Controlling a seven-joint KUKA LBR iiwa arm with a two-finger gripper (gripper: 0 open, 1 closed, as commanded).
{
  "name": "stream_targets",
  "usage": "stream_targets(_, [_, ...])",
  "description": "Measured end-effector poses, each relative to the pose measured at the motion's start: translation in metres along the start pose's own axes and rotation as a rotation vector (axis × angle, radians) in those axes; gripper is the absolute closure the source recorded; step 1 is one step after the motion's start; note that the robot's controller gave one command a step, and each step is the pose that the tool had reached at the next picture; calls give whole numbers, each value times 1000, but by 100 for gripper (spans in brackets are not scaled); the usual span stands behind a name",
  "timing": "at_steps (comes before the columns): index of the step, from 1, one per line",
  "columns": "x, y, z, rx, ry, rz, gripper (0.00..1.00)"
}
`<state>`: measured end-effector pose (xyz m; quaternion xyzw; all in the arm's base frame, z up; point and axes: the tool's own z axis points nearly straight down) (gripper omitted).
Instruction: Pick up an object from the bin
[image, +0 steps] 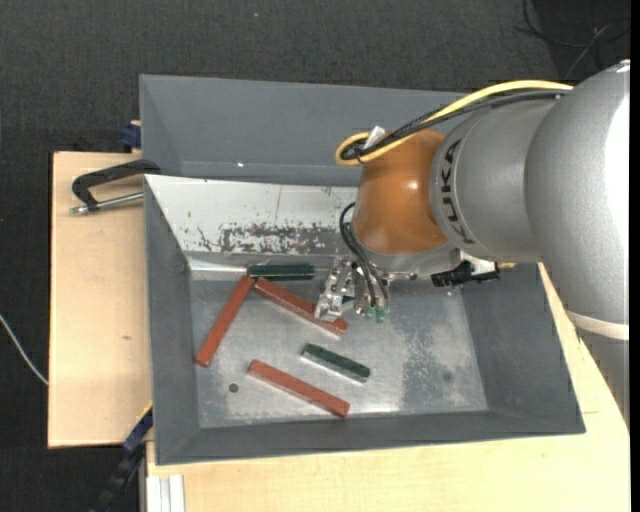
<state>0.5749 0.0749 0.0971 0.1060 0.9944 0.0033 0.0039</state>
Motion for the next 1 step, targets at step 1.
stream_targets(1, [2, -1, 6, 2, -1, 13, 0])
